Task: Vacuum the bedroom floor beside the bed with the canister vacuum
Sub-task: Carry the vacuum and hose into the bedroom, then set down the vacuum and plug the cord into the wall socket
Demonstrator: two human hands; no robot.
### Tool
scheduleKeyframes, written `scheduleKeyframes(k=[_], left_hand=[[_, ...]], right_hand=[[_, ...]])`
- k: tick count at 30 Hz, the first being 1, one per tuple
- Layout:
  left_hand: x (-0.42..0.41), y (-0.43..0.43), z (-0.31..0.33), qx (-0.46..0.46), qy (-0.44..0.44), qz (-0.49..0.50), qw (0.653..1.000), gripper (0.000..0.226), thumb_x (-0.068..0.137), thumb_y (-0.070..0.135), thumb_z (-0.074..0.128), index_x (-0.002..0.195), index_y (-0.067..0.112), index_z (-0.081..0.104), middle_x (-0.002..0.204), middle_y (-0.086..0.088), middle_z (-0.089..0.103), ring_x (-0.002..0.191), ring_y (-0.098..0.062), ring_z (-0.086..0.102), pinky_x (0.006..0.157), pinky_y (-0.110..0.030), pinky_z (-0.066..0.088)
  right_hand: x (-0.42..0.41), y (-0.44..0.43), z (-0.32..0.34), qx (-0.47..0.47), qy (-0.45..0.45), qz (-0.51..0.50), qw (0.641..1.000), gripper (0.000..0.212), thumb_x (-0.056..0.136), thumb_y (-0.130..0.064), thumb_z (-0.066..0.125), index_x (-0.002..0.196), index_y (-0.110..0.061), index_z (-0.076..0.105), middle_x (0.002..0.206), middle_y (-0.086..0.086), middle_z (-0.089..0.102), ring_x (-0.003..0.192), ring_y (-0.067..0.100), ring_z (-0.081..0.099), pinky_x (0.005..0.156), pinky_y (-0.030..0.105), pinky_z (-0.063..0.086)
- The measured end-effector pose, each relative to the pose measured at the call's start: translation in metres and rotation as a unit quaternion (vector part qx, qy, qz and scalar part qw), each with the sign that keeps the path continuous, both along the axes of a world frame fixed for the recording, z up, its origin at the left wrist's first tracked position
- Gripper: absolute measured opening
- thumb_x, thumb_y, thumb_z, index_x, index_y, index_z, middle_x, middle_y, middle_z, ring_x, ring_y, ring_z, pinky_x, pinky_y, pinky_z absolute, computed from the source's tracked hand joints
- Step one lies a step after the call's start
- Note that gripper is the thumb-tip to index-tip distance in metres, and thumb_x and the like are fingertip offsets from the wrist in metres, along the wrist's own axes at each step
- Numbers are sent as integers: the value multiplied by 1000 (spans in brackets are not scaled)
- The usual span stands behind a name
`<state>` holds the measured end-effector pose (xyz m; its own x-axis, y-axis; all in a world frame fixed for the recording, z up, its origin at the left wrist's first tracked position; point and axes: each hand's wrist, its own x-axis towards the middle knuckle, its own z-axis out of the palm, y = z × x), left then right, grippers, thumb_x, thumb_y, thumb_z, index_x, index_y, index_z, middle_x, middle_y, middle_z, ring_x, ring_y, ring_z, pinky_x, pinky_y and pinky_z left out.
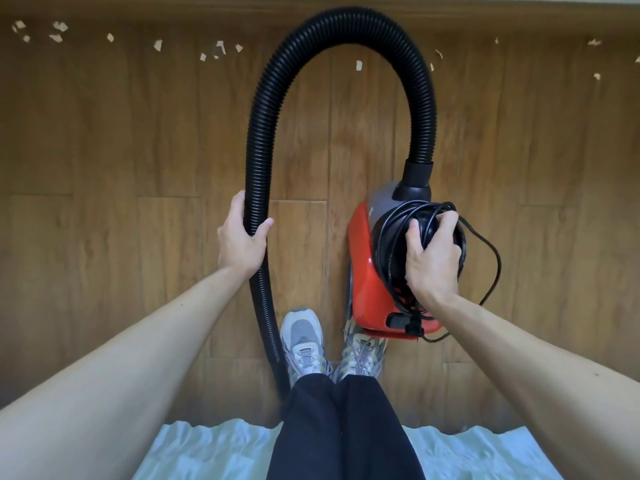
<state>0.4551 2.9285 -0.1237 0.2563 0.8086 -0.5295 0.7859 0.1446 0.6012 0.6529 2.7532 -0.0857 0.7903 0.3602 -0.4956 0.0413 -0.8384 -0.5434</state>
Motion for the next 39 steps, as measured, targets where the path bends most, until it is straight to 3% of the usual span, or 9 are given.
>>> scheduleKeyframes(k=[7, 13, 19, 25, 28, 32, 34, 39], left_hand=[[-3, -3, -15, -4, 13, 23, 1000, 59, 95, 21, 64, 147, 25, 37, 132, 0, 61, 119, -18, 55, 105, -32, 41], [-7, -7, -15, -12, 16, 37, 999, 57, 95, 21, 63, 146, 25, 37, 127, 1, 63, 110, -16, 56, 94, -25, 38], [-10, -12, -13, -19, 20, 32, 999, 57, 96, 20, 61, 147, 24, 36, 123, 3, 62, 101, -9, 49, 92, -23, 36], [-8, -11, -5, -49, 27, 13, 998, 60, 97, 16, 59, 149, 24, 31, 114, 9, 57, 103, -14, 52, 91, -27, 38], [-3, -5, 12, -71, 42, 3, 997, 64, 97, 16, 60, 150, 18, 26, 121, 5, 55, 104, -12, 50, 90, -27, 38], [6, 14, 47, -91, 72, -2, 993, 77, 93, 29, 64, 153, 18, 17, 142, -8, 49, 126, -28, 51, 105, -46, 43], [14, 29, 73, -83, 78, -14, 993, 82, 92, 33, 65, 154, 21, 13, 147, -11, 44, 132, -32, 46, 108, -52, 41], [48, 79, 168, -13, 86, -85, 993, 90, 92, 34, 65, 157, 17, 4, 153, -17, 33, 138, -34, 38, 111, -46, 35]], right_hand=[[7, 2, -6, -7, -16, 3, 1000, 22, 102, -39, 42, 107, -21, 30, 64, 2, 45, 52, 21, 47, 52, 49, 51], [1, 3, -7, -8, -23, 11, 1000, 23, 102, -37, 43, 106, -19, 29, 64, 0, 43, 52, 18, 45, 53, 47, 49], [3, 2, -9, -25, -22, -10, 999, 22, 102, -39, 42, 105, -23, 27, 67, 3, 46, 56, 25, 51, 56, 56, 55], [8, -8, -4, -53, 6, -7, 999, 31, 102, -41, 39, 122, -21, 29, 73, 7, 56, 69, 34, 62, 68, 53, 57], [10, -4, 6, -87, 19, 33, 996, 42, 102, -32, 45, 132, -9, 28, 95, 12, 61, 88, 34, 62, 78, 42, 49], [20, 9, 30, -179, 49, 87, 979, 58, 96, -35, 57, 136, -1, 32, 137, 23, 45, 121, 41, 51, 101, 48, 45], [31, 21, 52, -207, 51, 87, 973, 62, 95, -37, 58, 138, 0, 34, 141, 24, 37, 126, 42, 46, 104, 48, 43], [66, 73, 140, -168, 3, 152, 974, 66, 95, -40, 59, 144, -6, 29, 141, 22, 35, 127, 40, 45, 102, 49, 43]])
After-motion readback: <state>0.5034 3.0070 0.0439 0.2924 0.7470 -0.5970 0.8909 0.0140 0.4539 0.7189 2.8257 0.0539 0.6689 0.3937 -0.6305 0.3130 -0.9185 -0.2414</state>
